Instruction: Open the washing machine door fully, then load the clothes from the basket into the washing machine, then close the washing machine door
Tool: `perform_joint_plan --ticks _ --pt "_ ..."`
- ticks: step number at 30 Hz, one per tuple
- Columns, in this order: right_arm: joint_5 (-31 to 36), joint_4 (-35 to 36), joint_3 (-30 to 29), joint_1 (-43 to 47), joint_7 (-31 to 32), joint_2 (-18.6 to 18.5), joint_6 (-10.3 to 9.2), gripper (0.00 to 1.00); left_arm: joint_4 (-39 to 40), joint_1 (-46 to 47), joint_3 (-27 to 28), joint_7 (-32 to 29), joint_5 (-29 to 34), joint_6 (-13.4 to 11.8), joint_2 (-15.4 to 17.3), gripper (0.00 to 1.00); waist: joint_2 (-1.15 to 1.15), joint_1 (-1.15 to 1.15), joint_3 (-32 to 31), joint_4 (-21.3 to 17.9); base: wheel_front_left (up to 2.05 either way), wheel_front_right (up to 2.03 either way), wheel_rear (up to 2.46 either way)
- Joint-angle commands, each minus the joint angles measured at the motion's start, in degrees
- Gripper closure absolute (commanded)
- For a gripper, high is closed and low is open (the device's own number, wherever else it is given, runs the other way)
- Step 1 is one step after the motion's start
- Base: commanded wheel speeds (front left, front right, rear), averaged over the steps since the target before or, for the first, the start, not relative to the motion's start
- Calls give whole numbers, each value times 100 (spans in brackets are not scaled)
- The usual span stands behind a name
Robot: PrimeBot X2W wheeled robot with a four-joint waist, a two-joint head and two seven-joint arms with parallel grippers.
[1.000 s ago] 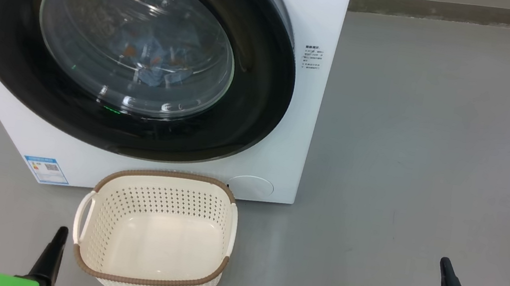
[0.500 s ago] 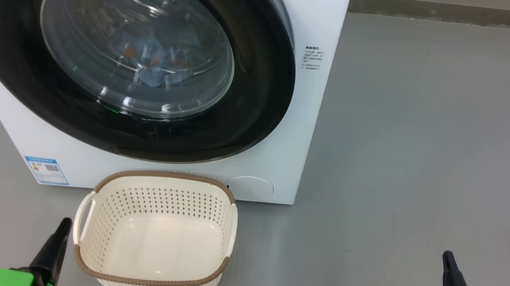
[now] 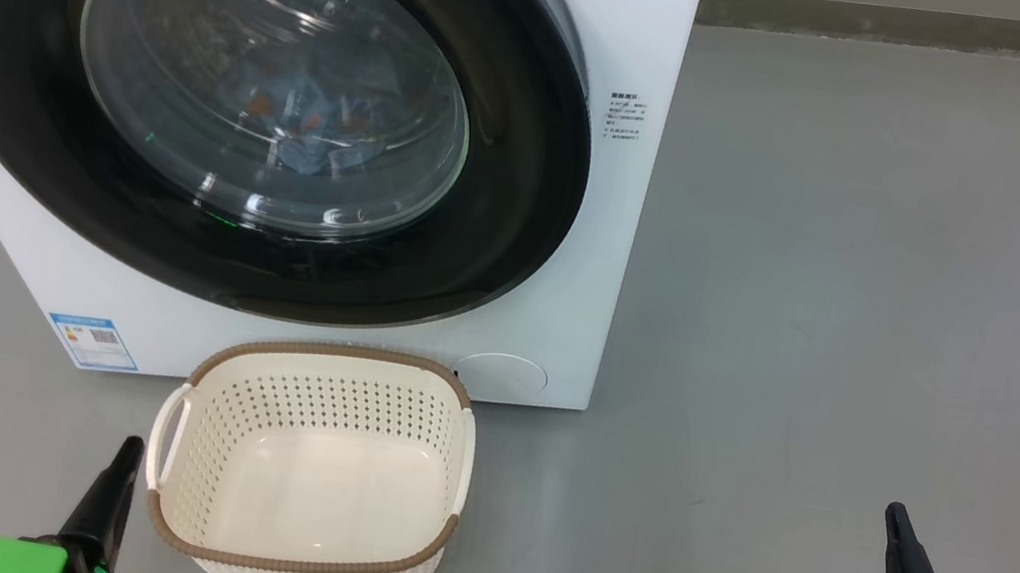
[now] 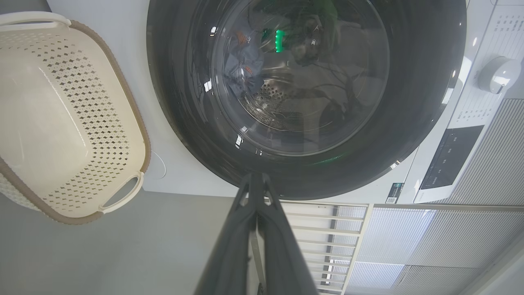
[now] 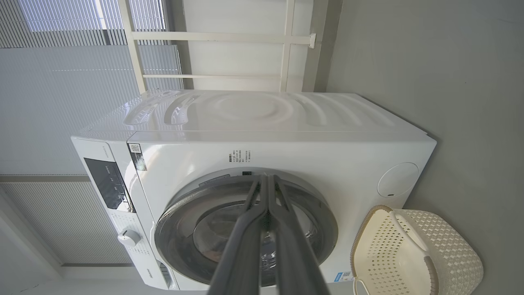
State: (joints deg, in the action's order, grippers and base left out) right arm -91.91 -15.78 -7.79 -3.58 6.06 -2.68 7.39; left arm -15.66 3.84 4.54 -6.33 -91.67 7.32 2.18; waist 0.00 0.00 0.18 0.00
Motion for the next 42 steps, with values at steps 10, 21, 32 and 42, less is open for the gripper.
perform_joint_plan --ticks 10,21,32,42 --pt "-22 176 123 -260 46 -20 10 100 163 235 202 -18 -47 17 70 100 0 0 0 0 0 0 0" --pt "-23 176 124 -260 46 -20 10 100 163 235 201 -18 -48 17 70 100 0 0 0 0 0 0 0" --pt "-24 176 125 -260 45 -20 10 100 163 235 200 -17 -48 17 70 100 0 0 0 0 0 0 0" --pt "-24 176 125 -260 45 -20 10 100 163 235 200 -17 -49 17 70 100 0 0 0 0 0 0 0"
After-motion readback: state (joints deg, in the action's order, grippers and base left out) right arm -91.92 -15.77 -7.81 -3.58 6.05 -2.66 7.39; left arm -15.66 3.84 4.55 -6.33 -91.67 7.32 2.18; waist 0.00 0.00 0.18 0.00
